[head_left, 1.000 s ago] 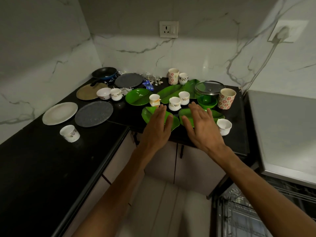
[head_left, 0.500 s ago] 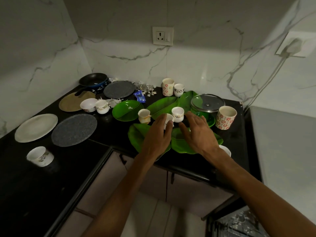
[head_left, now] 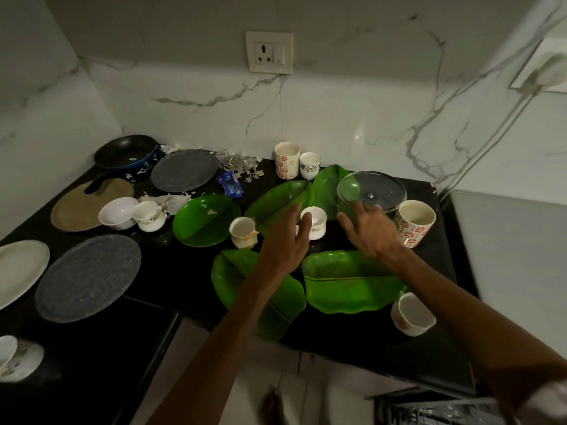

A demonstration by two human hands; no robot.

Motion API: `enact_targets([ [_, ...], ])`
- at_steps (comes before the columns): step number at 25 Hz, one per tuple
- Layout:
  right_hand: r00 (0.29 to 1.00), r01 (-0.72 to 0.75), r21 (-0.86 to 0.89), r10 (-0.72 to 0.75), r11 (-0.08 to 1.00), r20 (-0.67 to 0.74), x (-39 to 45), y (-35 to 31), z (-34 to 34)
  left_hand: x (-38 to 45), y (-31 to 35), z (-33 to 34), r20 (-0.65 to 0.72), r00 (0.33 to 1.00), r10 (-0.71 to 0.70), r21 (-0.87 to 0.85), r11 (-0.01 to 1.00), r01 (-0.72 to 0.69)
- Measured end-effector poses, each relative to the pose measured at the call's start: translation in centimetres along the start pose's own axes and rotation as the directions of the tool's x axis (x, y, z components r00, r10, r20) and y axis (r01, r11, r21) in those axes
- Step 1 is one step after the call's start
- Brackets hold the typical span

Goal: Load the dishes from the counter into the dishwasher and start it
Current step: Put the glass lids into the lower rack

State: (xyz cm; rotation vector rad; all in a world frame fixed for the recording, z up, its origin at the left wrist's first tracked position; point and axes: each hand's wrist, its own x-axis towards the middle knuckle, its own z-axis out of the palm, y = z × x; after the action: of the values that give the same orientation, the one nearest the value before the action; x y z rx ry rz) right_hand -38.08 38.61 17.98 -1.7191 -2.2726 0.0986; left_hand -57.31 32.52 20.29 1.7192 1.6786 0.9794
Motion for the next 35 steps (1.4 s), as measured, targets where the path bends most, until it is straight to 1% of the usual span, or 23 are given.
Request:
enact_targets([
  [2,0.995,-0.096,-0.026,0.097,0.995,0.021,2.6,1.6,-0.3,2.1,-0.4,-0.5,0.012,0.999,0.032,0.020,0.999,-0.032],
  [4,0.971,-0.232,-0.053,0.235,0.971,0.044,5.2,3.9,-0.8,4.0,-0.9,-0.8,0.047,0.999,0.027,0.023,0.999,-0.028],
  [6,0.931,-0.356,-0.055,0.359,0.933,0.067,7.4,6.4,-1.0,5.2,-1.4,-0.8,0.061,0.998,0.026,0.021,0.999,-0.027],
  [8,0.877,-0.467,-0.040,0.468,0.884,0.109,9.4,8.7,-1.1,6.2,-1.9,-1.0,0.037,0.999,0.025,0.016,1.000,-0.026],
  [10,0.827,-0.539,-0.038,0.537,0.841,0.169,10.9,10.8,-1.0,7.0,-2.2,-1.0,0.014,1.000,0.009,0.018,1.000,-0.009],
  [13,0.785,-0.567,-0.039,0.554,0.823,0.280,12.6,13.4,-0.1,7.9,-2.4,-0.7,-0.008,1.000,-0.029,0.031,0.999,0.029],
  [15,0.763,-0.588,0.008,0.551,0.809,0.338,13.3,14.6,0.4,8.4,-2.4,-0.5,-0.023,0.998,-0.050,0.027,0.998,0.050],
  [19,0.727,-0.641,0.087,0.566,0.763,0.388,14.0,16.7,1.4,8.7,-2.6,0.0,-0.053,0.995,-0.086,0.015,0.996,0.087],
  [21,0.691,-0.683,0.123,0.583,0.720,0.426,14.2,17.2,1.7,8.8,-2.6,0.2,-0.065,0.992,-0.104,0.008,0.994,0.105],
  [23,0.676,-0.707,0.163,0.590,0.688,0.441,14.5,17.3,1.6,8.9,-2.6,0.5,-0.074,0.991,-0.114,0.000,0.993,0.114],
  [24,0.677,-0.714,0.197,0.593,0.672,0.436,14.6,17.4,1.5,8.9,-2.4,0.6,-0.076,0.990,-0.116,-0.001,0.993,0.116],
  [26,0.679,-0.731,0.325,0.586,0.601,0.443,15.3,17.4,1.3,9.1,-2.0,0.7,-0.078,0.990,-0.117,-0.005,0.993,0.117],
  [28,0.686,-0.728,0.389,0.596,0.565,0.417,16.1,17.3,1.1,9.4,-1.5,0.8,-0.076,0.990,-0.116,-0.017,0.993,0.115],
  [29,0.698,-0.716,0.390,0.604,0.579,0.385,16.4,17.2,0.7,9.5,-1.3,0.9,-0.075,0.991,-0.110,-0.027,0.994,0.108],
  [32,0.777,-0.625,0.372,0.596,0.687,0.205,16.7,16.4,-1.5,9.6,-0.4,1.1,-0.085,0.991,-0.100,-0.077,0.993,0.094],
  [34,0.846,-0.521,0.481,0.503,0.705,0.179,15.9,14.2,-4.1,10.0,-0.1,1.2,-0.075,0.988,-0.136,-0.130,0.984,0.125],
  [35,0.873,-0.472,0.554,0.449,0.686,0.188,15.2,12.6,-5.4,10.2,0.0,1.3,-0.051,0.982,-0.179,-0.177,0.970,0.168],
])
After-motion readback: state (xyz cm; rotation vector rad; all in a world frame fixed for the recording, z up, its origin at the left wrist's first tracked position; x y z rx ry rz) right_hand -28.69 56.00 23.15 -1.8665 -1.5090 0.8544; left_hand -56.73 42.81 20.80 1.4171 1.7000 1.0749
